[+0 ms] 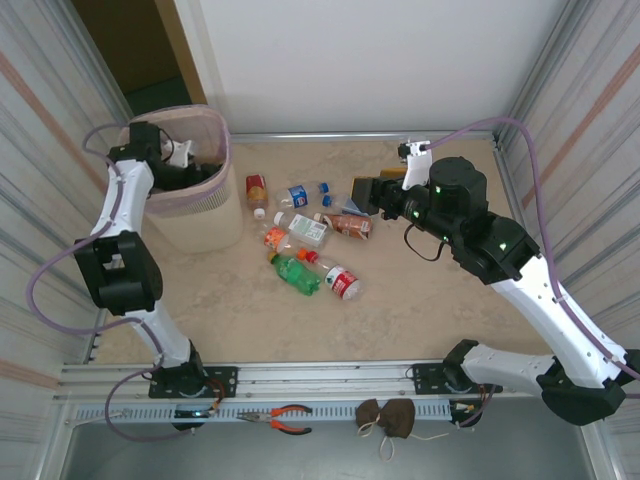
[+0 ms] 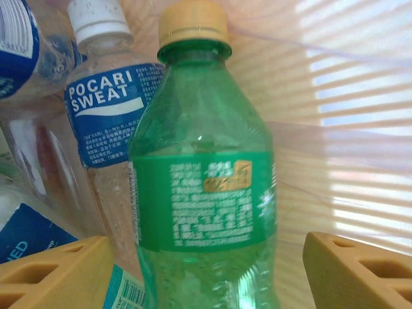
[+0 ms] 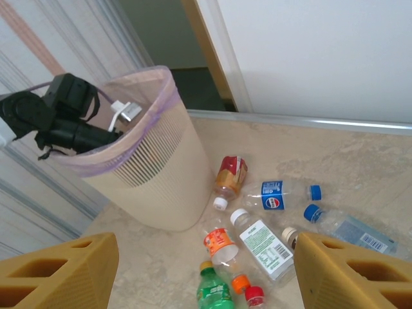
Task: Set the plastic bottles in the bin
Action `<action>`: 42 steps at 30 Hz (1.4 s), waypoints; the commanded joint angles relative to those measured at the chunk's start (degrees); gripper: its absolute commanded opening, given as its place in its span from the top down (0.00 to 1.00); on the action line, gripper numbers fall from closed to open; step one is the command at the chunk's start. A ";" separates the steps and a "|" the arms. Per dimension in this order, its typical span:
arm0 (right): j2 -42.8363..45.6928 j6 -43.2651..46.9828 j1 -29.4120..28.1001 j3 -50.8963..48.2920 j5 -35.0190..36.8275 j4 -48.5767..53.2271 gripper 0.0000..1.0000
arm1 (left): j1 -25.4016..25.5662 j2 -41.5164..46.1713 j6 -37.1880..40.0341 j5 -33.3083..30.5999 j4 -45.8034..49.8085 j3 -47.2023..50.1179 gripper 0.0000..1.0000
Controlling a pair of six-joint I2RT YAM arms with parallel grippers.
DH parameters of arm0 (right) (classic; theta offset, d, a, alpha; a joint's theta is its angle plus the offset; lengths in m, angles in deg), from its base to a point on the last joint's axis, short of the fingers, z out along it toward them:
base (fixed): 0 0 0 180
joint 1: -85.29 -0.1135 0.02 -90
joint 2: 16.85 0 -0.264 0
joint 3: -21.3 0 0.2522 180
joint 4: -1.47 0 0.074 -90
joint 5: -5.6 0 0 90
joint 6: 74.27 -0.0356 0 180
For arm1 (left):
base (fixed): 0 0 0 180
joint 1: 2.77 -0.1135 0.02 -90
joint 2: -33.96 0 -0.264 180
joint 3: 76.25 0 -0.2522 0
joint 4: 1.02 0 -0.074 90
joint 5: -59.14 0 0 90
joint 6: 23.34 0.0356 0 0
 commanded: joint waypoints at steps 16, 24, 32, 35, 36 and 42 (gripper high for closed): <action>-11.63 7.63 13.09 3.88 -7.20 10.60 0.31 | -1.56 10.34 -0.23 1.85 4.37 -6.24 0.21; -24.58 23.83 17.40 6.36 -7.00 12.36 0.32 | -2.30 15.83 -0.69 3.42 4.16 -4.70 0.21; -44.07 36.16 17.94 17.61 -6.30 16.01 0.30 | -2.22 21.73 -2.18 6.52 1.76 -1.86 0.21; -50.50 38.22 17.94 23.03 -7.90 16.83 0.30 | -2.18 23.52 -2.74 8.02 1.24 -1.19 0.21; -52.44 38.88 17.99 24.69 -8.52 17.36 0.30 | -2.23 24.07 -3.02 8.25 0.91 -0.87 0.21; -63.61 41.07 17.69 35.71 -10.88 20.17 0.28 | -2.07 26.97 -4.84 10.06 -0.89 0.34 0.21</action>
